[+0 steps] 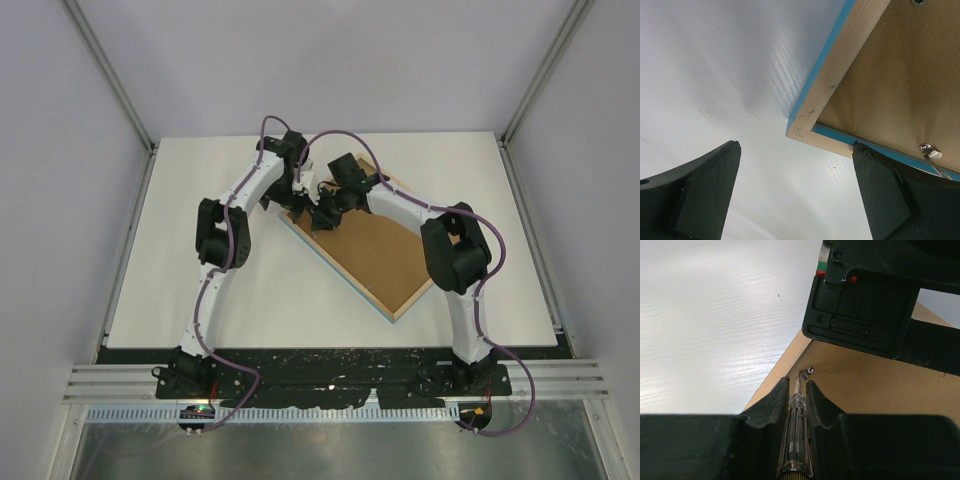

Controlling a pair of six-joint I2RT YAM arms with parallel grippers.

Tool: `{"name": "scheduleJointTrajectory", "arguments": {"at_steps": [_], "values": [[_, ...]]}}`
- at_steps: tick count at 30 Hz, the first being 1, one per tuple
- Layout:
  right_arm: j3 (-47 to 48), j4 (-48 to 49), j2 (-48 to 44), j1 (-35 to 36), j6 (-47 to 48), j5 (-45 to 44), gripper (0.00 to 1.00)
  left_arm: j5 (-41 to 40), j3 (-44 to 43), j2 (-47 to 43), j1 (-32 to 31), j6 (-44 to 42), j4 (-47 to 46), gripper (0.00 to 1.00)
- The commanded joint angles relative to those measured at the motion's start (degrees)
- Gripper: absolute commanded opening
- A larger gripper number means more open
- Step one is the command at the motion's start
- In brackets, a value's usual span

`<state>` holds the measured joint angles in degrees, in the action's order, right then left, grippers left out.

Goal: Take the photo out of the frame
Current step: Release the photo frame item from the photo frame.

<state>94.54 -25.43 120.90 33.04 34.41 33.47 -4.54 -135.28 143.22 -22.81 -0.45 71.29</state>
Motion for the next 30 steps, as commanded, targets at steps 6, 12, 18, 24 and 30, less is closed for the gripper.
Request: {"name": "scheduleJointTrajectory", "arguments": {"at_steps": [6,12,18,24,30], "values": [[-0.50,0.65,-1.11,0.19,1.97,-2.10,0.08,-1.70,-1.56,0.48,-0.04,0.10,-1.85,0.98],[1.69,-2.85,-2.69,0.10,1.97,1.32,0.08,-1.70,-1.56,0.40,-0.04,0.10,-1.76,0.98],[3.45,-7.52,-7.17,0.10,0.65,6.69,0.08,-1.62,-1.48,0.31,-0.04,0.10,-1.68,0.98],[-0.23,-11.83,-12.79,-1.04,4.86,3.80,0.08,-0.56,-2.70,-1.01,-0.04,0.10,-1.41,0.98],[-9.54,-14.03,-21.13,-5.34,9.52,2.65,0.08,3.30,2.28,-6.01,-1.18,-0.78,-2.72,0.97]]}}
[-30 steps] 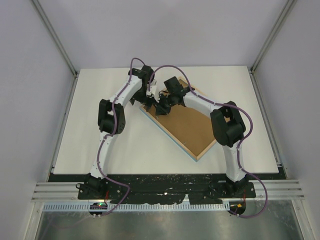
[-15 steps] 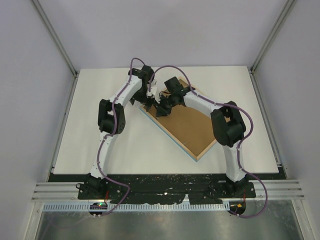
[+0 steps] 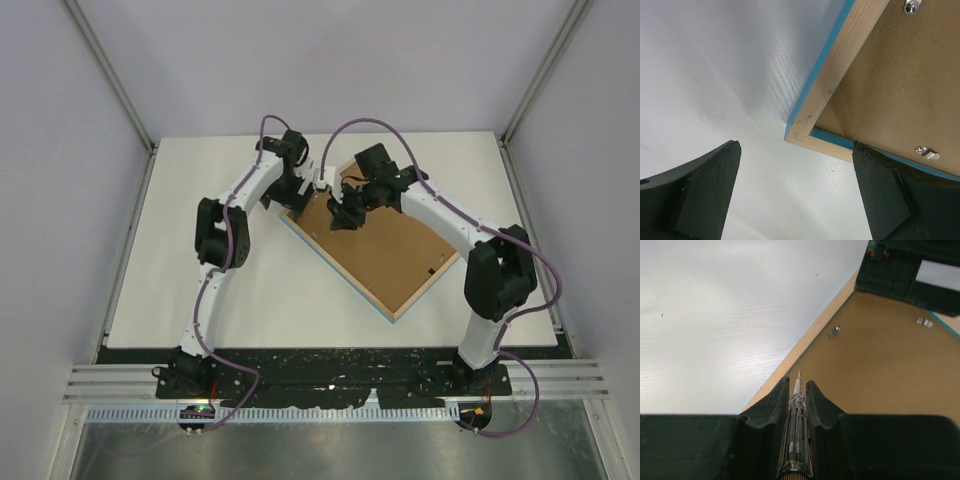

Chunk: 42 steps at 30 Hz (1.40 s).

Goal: Take the photo out of the frame
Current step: Release the photo frame item from the photo frame.

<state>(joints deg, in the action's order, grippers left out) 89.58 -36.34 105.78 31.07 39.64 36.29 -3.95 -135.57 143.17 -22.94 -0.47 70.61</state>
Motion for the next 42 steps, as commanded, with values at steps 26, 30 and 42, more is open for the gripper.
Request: {"name": "scheduleJointTrajectory", "arguments": {"at_steps": [26,30,42], "values": [[-21.37,1.01,-10.32,-12.09,0.00,9.67,0.08,4.83,30.80,-21.62,-13.71,-12.01,-21.65,0.96],[-22.69,0.48,-11.99,-12.17,0.88,9.85,0.08,5.35,31.68,-21.80,-14.33,-11.66,-21.83,0.96],[-26.39,0.57,-17.44,-12.17,1.23,8.09,0.08,7.54,32.12,-18.64,-15.65,-9.90,-20.07,0.96]]}}
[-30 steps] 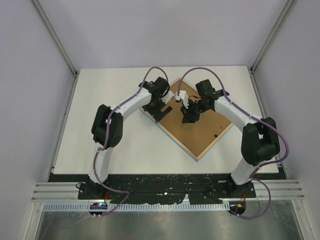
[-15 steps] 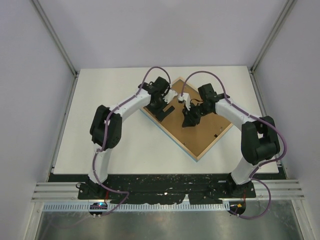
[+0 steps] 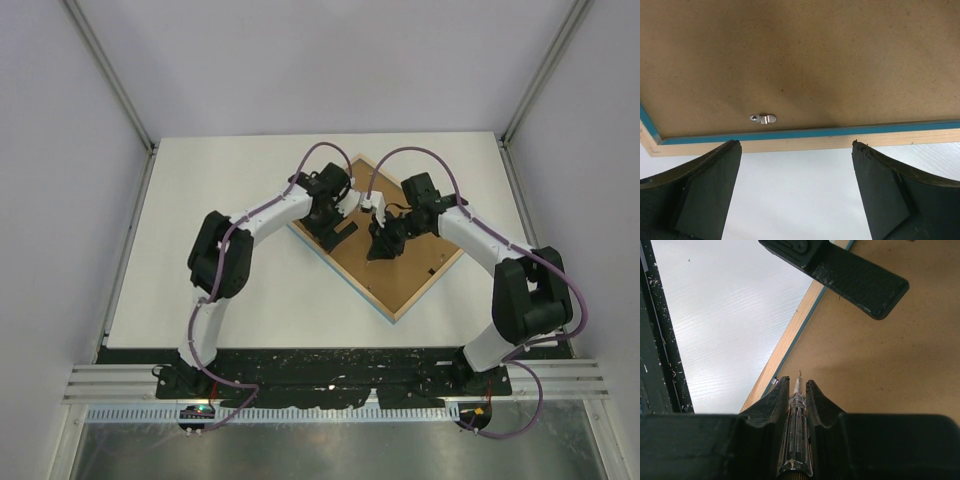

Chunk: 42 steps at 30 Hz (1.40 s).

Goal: Take the photo out of the frame
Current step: Release the photo frame item from the photo frame.

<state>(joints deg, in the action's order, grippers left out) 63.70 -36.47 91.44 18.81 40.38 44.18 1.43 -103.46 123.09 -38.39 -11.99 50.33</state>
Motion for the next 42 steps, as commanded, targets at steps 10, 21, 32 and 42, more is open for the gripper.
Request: {"name": "scheduleJointTrajectory", "arguments": {"at_steps": [10,21,32,42], "values": [[-0.51,0.61,-3.46,0.09,0.14,-0.41,0.08,4.02,-0.07,4.00,-0.28,4.95,1.88,0.94],[-1.04,0.52,-0.12,0.44,0.49,-0.68,0.08,4.28,-0.60,4.71,-0.19,6.19,2.50,0.92],[-2.88,-2.20,0.67,2.90,3.65,-0.59,0.08,4.02,-0.78,4.79,-0.28,6.54,2.50,0.91],[-3.15,-3.52,1.55,3.34,4.71,-1.38,0.08,3.93,-1.04,4.97,-0.28,6.72,2.58,0.91]]}}
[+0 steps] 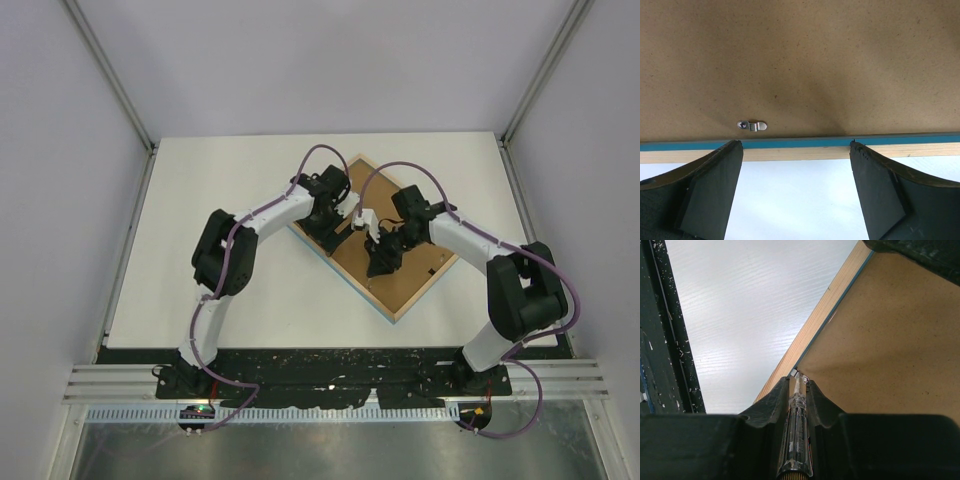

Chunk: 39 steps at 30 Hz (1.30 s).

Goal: Take the photo out of the frame
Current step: Release the photo frame item from the photo frame.

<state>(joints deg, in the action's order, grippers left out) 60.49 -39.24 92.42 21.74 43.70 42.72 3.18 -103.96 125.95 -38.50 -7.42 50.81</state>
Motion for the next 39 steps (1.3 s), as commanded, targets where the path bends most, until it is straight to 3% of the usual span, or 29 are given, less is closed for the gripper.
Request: {"name": "scheduleJointTrajectory", "arguments": {"at_steps": [1,39], "values": [[0.07,-0.75,0.83,0.50,1.47,-0.09,0.08,2.18,-0.63,2.19,-0.08,2.15,2.10,0.91],[0.95,-5.49,-1.37,1.64,5.08,-7.65,0.08,1.48,-0.89,2.37,-0.08,2.41,2.63,0.90]]}}
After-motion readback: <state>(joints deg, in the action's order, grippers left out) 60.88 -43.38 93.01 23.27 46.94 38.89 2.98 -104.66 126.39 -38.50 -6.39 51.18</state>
